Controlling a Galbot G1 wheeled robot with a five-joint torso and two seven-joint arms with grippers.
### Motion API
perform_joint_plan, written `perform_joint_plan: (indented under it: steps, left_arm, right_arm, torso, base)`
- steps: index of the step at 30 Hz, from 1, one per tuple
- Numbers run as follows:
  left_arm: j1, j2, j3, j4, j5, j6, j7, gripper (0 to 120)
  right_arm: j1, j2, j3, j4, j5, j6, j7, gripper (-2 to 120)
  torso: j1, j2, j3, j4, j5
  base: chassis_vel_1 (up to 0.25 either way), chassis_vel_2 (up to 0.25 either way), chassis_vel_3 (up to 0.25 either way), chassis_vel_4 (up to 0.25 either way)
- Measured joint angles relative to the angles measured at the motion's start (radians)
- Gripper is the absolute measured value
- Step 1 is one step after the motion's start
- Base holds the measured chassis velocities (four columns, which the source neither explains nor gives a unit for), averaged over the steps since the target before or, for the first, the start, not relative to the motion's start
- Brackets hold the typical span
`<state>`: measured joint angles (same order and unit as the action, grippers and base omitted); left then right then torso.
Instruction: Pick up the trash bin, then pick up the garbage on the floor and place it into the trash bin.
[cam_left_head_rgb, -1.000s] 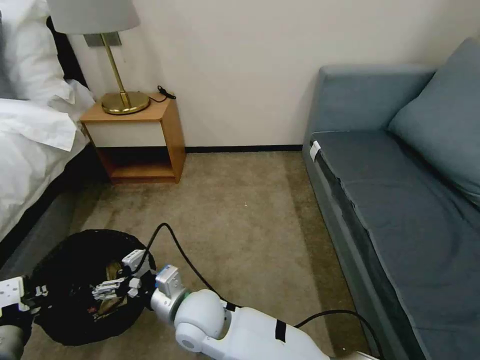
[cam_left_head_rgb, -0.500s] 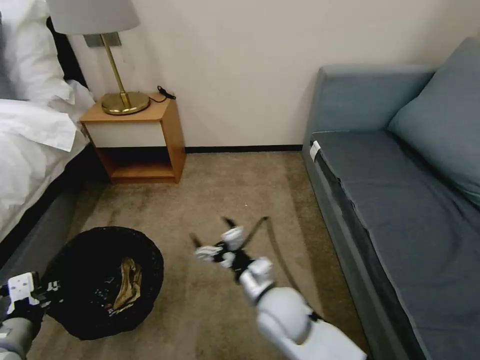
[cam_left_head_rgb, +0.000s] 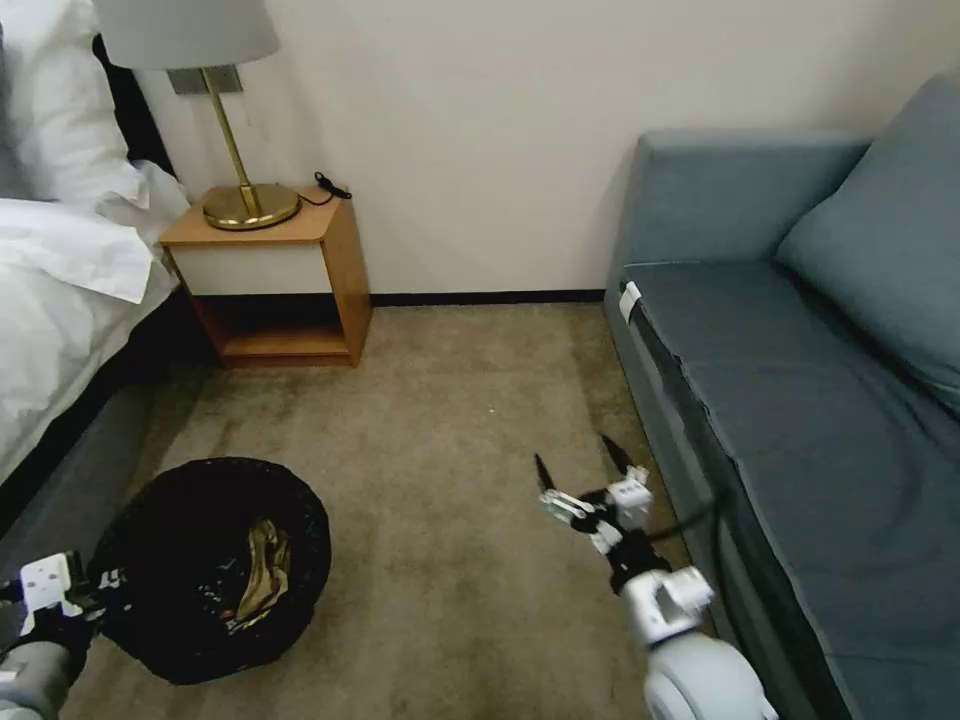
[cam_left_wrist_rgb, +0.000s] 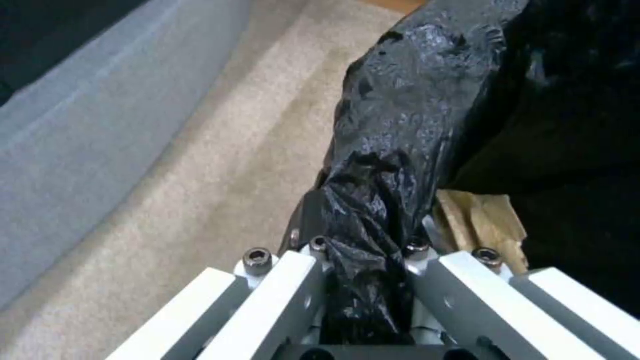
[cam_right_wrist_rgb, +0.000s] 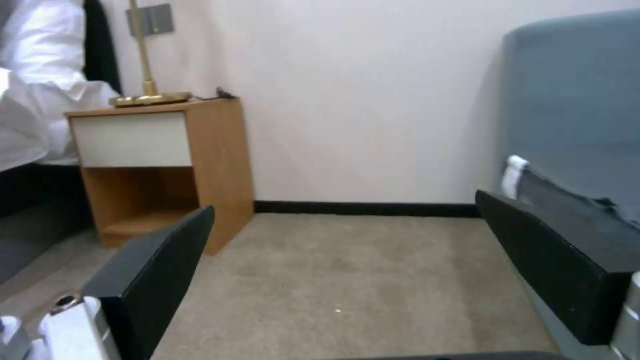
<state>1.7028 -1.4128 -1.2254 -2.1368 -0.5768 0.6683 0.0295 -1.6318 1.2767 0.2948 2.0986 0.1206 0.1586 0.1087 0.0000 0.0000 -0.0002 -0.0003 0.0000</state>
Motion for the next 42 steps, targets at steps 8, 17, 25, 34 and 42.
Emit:
perform_joint_plan:
  steps: [8,17,25,34,42]
  left_arm:
    - [-0.020,0.005,-0.040,0.081,-0.069,-0.001,-0.016,3]
    - [-0.059,0.004,-0.026,0.154,-0.160,0.026,-0.050,3]
    - [-0.069,0.000,-0.021,0.178,-0.165,0.064,-0.077,19]
    - [-0.053,-0.004,-0.037,0.177,-0.122,0.058,-0.076,49]
    - [0.009,-0.029,-0.066,0.064,0.008,-0.004,-0.024,79]
  right_arm:
    - [-0.006,0.006,0.001,0.004,-0.001,0.002,-0.001,100]
    - [-0.001,0.006,-0.005,0.003,0.000,0.000,0.000,100]
    - [0.002,0.005,-0.007,0.001,0.002,-0.002,0.000,100]
    - [0.003,0.005,-0.008,0.000,0.003,-0.003,0.000,100]
    - [0.003,0.005,-0.009,-0.001,0.003,-0.004,0.001,100]
  torso:
    - [0.000,0.000,0.000,0.0005,0.0000]
    - [0.000,0.000,0.000,0.0003,-0.0001]
    - [0.000,0.000,0.000,0.0003,0.0003]
    - [0.000,0.000,0.000,0.0003,0.0000]
    - [0.000,0.000,0.000,0.0004,0.0000]
  base:
    - [0.000,0.000,0.000,0.000]
    - [0.000,0.000,0.000,0.000]
    - [0.000,0.000,0.000,0.000]
    - [0.000,0.000,0.000,0.000]
    - [0.000,0.000,0.000,0.000]
